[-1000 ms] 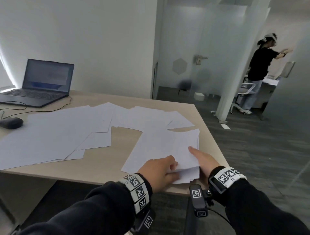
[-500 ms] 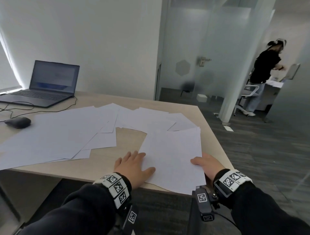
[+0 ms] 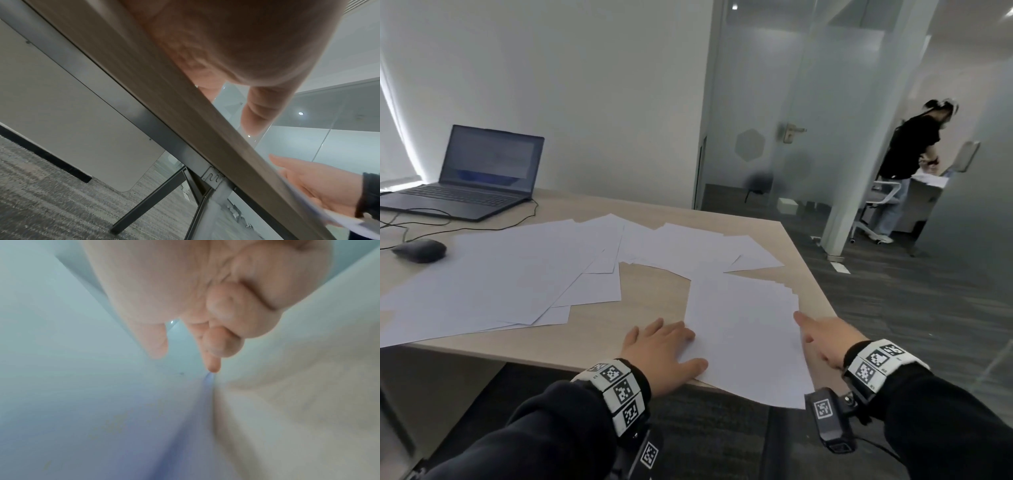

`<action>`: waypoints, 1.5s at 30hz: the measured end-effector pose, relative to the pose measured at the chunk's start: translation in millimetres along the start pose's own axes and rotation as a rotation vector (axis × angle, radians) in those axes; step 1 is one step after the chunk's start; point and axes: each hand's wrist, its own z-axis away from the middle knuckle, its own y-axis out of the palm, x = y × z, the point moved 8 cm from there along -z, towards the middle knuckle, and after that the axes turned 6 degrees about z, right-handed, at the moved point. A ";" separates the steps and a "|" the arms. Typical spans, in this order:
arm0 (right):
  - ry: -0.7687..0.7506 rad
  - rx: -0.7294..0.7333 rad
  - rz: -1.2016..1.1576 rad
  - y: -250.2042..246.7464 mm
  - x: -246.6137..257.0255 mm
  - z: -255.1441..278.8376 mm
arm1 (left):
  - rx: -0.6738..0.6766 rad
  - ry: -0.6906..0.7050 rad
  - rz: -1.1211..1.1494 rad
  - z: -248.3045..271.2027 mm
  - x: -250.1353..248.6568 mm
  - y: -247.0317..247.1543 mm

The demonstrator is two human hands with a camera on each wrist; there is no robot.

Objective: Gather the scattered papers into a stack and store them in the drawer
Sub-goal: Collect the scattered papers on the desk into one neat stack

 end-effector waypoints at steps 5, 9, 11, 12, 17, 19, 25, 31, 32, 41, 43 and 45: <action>0.078 -0.001 -0.280 -13.7 -18.5 -13.2 | -0.029 -0.017 0.076 -2.1 -4.4 -10.6; 0.075 0.039 -0.572 -9.0 -4.4 -21.5 | -0.064 -0.061 0.448 -16.6 -1.5 -31.8; 0.063 0.052 -0.672 -8.0 8.9 -29.3 | -0.092 -0.037 0.591 -28.0 -6.8 -48.7; 0.058 0.054 -0.710 -7.7 15.2 -34.5 | -0.119 -0.029 0.632 -34.4 -9.0 -58.8; 0.052 0.060 -0.937 -8.6 46.1 -63.2 | -0.232 -0.102 0.759 -74.9 1.9 -96.7; 0.072 0.065 -1.047 -7.9 57.0 -78.7 | -0.245 -0.166 0.805 -94.8 13.6 -103.4; 0.094 0.071 -1.034 -6.1 87.1 -131.3 | -0.222 -0.399 1.069 -156.0 47.5 -102.0; 0.096 0.083 -0.849 -15.7 104.9 -178.2 | -0.181 -0.450 0.773 -204.8 55.1 -113.4; 0.098 0.087 -0.820 -18.0 105.3 -184.8 | -0.160 -0.455 0.740 -210.5 55.2 -113.3; 0.088 0.161 -0.575 -8.8 97.9 -227.9 | 0.027 -0.468 0.576 -246.7 31.3 -93.4; 0.093 0.159 -0.546 -9.7 88.8 -233.6 | 0.052 -0.455 0.549 -255.0 22.4 -87.6; 0.090 0.132 -0.516 -19.2 75.7 -236.5 | 0.074 -0.451 0.524 -262.3 12.0 -82.1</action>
